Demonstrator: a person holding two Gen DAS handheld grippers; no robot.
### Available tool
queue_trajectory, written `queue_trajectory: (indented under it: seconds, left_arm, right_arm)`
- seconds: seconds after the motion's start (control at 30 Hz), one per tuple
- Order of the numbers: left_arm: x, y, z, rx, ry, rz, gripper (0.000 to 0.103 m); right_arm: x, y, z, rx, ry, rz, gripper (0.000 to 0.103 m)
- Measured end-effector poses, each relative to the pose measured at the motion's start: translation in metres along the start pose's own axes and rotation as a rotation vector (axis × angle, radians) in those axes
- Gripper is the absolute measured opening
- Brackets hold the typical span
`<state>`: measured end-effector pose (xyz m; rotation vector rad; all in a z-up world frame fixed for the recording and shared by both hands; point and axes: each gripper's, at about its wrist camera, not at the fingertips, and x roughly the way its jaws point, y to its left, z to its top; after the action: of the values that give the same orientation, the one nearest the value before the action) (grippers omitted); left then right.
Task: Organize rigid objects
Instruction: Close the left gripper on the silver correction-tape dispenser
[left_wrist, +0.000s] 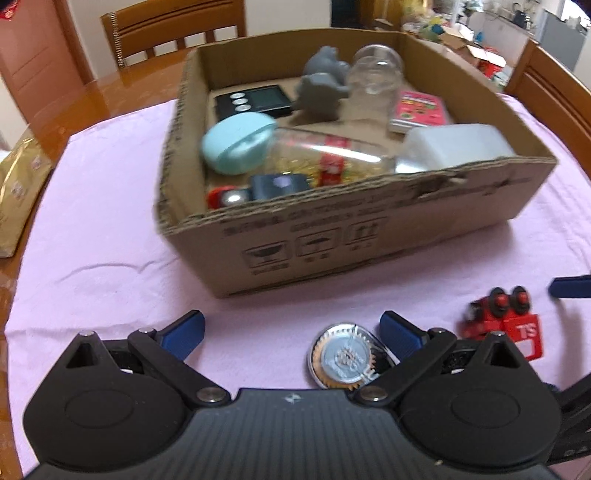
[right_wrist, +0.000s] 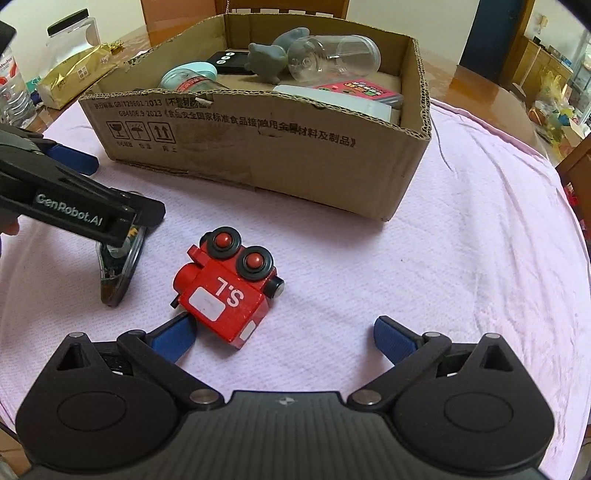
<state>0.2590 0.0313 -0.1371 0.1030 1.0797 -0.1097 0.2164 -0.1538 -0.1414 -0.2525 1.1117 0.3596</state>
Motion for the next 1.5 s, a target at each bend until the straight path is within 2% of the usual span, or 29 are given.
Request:
queue_trajectory:
  seconds: [0.27,0.4,0.53,0.67,0.93,1.07,1.13,1.23,1.5]
  left_arm:
    - [-0.013,0.033,-0.015,-0.059,0.004,0.051,0.100]
    - [-0.031,0.034,-0.025,-0.074,-0.012,-0.040,0.100]
    - [-0.037,0.018,-0.037,-0.068,-0.012,-0.115,0.100]
    - [-0.032,-0.001,-0.043,-0.043,-0.018,-0.127,0.100]
    - [-0.025,-0.020,-0.053,0.057,-0.053,-0.067,0.099]
    - [-0.025,-0.021,-0.054,0.080,-0.072,-0.080,0.095]
    - [-0.027,-0.021,-0.053,0.084,-0.082,-0.082,0.090]
    - [-0.027,-0.015,-0.053,0.075,-0.079,-0.078,0.090]
    - [-0.026,0.000,-0.052,0.027,-0.072,-0.049,0.090]
  right_arm:
    - [-0.002,-0.001,-0.004,-0.010,-0.016,0.005,0.103]
    - [-0.004,-0.001,-0.007,-0.017,-0.028,0.007,0.103]
    - [-0.006,-0.002,-0.010,-0.026,-0.042,0.012,0.103]
    - [-0.007,-0.002,-0.011,-0.026,-0.049,0.012,0.103]
    - [-0.009,-0.005,-0.015,-0.041,-0.053,0.019,0.103]
    - [-0.010,-0.007,-0.017,-0.049,-0.056,0.025,0.103]
    - [-0.010,-0.008,-0.018,-0.050,-0.056,0.025,0.103]
    - [-0.010,-0.010,-0.016,-0.045,-0.048,0.022,0.103]
    - [-0.010,-0.039,-0.016,0.078,-0.020,-0.047,0.103]
